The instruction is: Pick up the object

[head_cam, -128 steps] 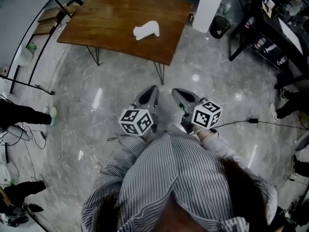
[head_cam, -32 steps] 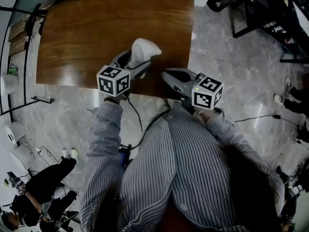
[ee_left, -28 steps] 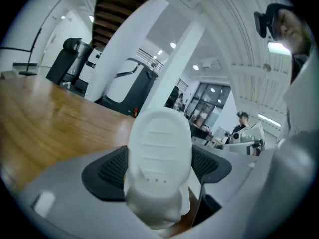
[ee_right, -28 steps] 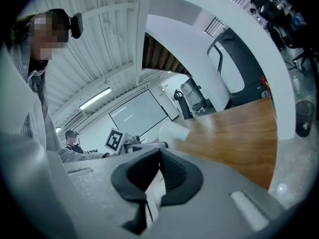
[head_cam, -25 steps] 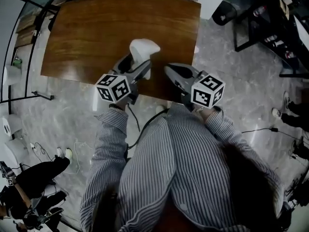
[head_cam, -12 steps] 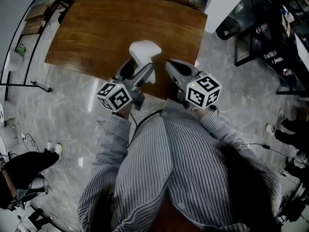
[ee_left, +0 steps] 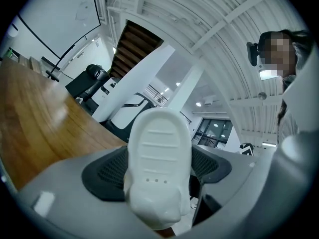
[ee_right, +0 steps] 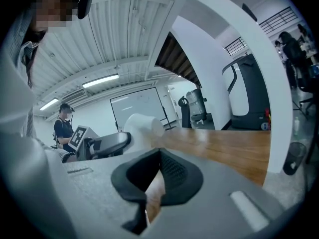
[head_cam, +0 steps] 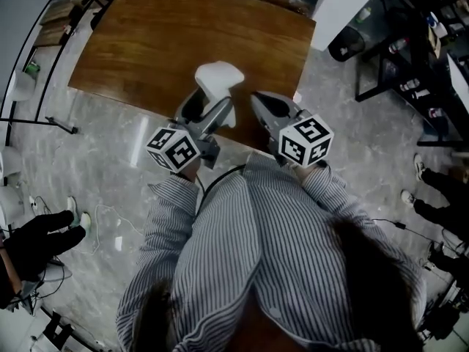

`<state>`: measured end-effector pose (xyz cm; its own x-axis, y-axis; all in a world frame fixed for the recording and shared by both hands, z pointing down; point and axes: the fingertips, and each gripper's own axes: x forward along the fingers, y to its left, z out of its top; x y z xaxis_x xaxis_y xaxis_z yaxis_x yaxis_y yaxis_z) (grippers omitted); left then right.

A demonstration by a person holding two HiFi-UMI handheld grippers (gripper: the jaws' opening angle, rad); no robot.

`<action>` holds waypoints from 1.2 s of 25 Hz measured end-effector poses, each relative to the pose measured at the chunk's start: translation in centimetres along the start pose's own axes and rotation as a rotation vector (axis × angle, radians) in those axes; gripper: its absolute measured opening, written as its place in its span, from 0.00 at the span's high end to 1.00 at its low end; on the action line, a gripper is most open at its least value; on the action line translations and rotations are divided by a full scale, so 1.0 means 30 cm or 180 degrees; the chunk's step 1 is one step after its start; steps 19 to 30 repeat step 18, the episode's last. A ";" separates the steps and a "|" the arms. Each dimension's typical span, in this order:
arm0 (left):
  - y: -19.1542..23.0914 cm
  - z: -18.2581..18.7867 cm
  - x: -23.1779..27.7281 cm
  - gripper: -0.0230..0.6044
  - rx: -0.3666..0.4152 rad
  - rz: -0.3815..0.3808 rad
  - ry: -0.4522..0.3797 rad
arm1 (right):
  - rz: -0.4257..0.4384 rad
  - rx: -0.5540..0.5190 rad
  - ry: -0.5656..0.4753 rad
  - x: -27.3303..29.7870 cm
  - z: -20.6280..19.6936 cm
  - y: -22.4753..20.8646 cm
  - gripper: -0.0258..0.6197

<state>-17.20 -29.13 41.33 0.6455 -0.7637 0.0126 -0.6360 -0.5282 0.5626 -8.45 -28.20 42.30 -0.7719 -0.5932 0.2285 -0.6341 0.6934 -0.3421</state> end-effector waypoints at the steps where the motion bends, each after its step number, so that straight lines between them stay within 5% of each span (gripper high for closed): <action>1: -0.003 -0.004 0.001 0.31 -0.0007 0.0009 0.0009 | -0.0004 -0.0006 0.0018 -0.005 -0.002 0.001 0.96; 30: -0.024 -0.053 -0.001 0.31 -0.0133 0.0003 0.0051 | -0.0050 -0.0053 0.0174 -0.052 -0.043 0.011 0.96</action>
